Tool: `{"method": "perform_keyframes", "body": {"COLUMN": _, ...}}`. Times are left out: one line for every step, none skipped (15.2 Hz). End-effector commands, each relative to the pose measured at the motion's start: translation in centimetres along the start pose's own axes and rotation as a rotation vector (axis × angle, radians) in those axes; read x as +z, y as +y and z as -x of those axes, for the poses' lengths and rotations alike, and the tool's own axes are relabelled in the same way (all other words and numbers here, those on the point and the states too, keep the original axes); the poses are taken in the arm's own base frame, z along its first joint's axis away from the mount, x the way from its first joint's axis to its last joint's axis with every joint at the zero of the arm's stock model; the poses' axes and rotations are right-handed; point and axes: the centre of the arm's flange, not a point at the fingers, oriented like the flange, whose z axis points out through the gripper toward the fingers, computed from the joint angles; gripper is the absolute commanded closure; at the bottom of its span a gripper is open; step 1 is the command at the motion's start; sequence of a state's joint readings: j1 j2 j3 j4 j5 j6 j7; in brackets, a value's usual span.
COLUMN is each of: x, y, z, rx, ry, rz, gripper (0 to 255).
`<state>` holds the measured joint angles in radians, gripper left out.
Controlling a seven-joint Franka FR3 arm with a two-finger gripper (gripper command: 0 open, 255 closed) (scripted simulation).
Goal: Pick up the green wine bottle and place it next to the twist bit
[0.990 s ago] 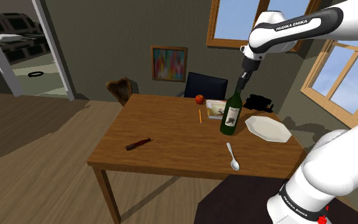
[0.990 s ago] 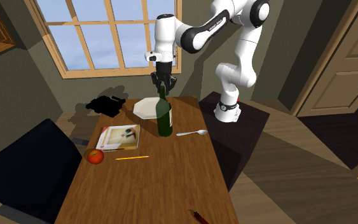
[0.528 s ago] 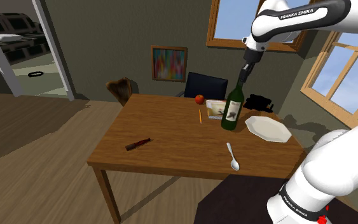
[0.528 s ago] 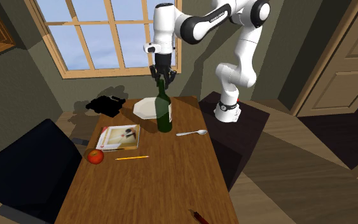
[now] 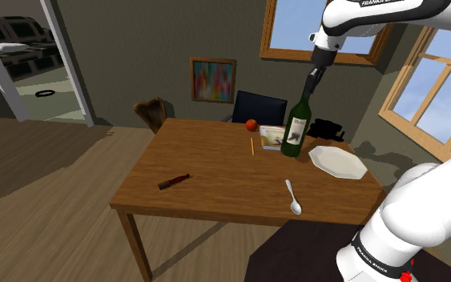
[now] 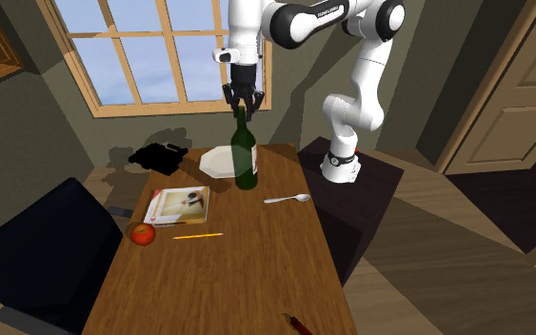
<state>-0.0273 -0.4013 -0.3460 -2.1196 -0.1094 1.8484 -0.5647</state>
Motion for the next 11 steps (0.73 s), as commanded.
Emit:
{"method": "perform_keyframes", "body": {"x": -1.0, "y": 0.0, "z": -0.1, "rx": 0.000, "ry": 0.000, "rz": 0.000, "gripper": 255}}
{"method": "perform_keyframes", "body": {"x": -1.5, "y": 0.0, "z": -0.2, "rx": 0.000, "ry": 0.000, "rz": 0.000, "gripper": 255}}
{"method": "perform_keyframes", "body": {"x": -2.0, "y": 0.0, "z": -0.3, "rx": 0.000, "ry": 0.000, "rz": 0.000, "gripper": 255}}
{"method": "perform_keyframes", "body": {"x": -2.6, "y": 0.0, "z": -0.3, "rx": 0.000, "ry": 0.000, "rz": 0.000, "gripper": 255}}
{"method": "perform_keyframes", "body": {"x": -3.1, "y": 0.0, "z": -0.4, "rx": 0.000, "ry": 0.000, "rz": 0.000, "gripper": 255}}
{"method": "perform_keyframes", "body": {"x": -3.6, "y": 0.1, "z": -0.4, "rx": 0.000, "ry": 0.000, "rz": 0.000, "gripper": 255}}
{"method": "perform_keyframes", "body": {"x": -4.1, "y": 0.1, "z": -0.5, "rx": 0.000, "ry": 0.000, "rz": 0.000, "gripper": 255}}
{"method": "perform_keyframes", "body": {"x": -4.7, "y": 0.1, "z": -0.5, "rx": 0.000, "ry": 0.000, "rz": 0.000, "gripper": 255}}
{"method": "perform_keyframes", "body": {"x": -5.2, "y": 0.1, "z": -0.6, "rx": 0.000, "ry": 0.000, "rz": 0.000, "gripper": 255}}
{"method": "perform_keyframes", "body": {"x": -5.7, "y": 0.1, "z": -0.6, "rx": 0.000, "ry": 0.000, "rz": 0.000, "gripper": 255}}
{"method": "perform_keyframes", "body": {"x": -6.2, "y": 0.2, "z": -0.7, "rx": 0.000, "ry": 0.000, "rz": 0.000, "gripper": 255}}
